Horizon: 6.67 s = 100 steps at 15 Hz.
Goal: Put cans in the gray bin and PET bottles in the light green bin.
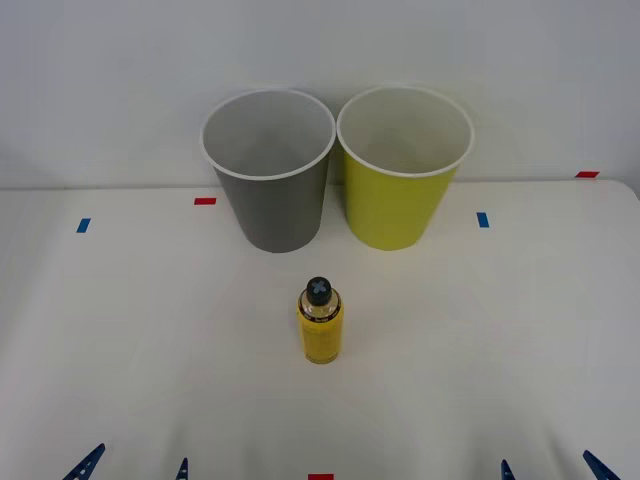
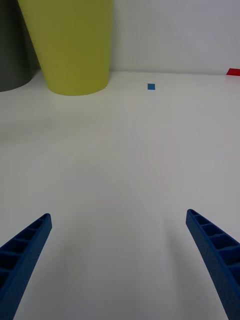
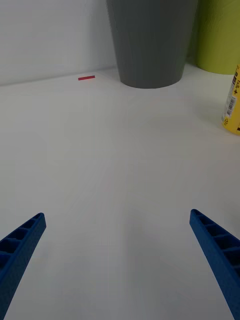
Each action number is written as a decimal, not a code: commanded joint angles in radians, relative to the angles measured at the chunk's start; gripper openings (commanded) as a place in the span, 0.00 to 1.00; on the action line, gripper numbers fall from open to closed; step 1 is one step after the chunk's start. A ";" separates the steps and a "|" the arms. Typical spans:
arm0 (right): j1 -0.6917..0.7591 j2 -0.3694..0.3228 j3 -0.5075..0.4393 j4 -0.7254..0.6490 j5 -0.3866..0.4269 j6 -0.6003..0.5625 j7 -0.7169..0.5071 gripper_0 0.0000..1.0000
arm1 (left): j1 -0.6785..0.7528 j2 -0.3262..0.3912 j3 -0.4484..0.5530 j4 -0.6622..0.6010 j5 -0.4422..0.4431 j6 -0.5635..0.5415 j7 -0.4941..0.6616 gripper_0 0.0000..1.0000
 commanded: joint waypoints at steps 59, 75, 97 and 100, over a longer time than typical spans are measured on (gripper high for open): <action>0.000 0.000 0.000 0.000 0.000 0.000 0.000 0.93 | -0.617 0.184 -0.319 0.092 0.121 0.046 0.017 1.00; 0.000 0.000 0.000 0.000 0.000 0.000 0.000 0.93 | -0.805 0.095 -0.368 0.161 0.190 0.164 0.009 1.00; 0.000 0.000 0.000 0.000 0.000 0.000 0.000 0.94 | -0.925 -0.002 -0.376 0.222 0.190 0.264 -0.008 0.11; 0.000 0.000 0.000 0.000 0.000 0.000 0.000 0.93 | -0.927 0.000 -0.365 0.183 0.192 0.357 -0.002 0.11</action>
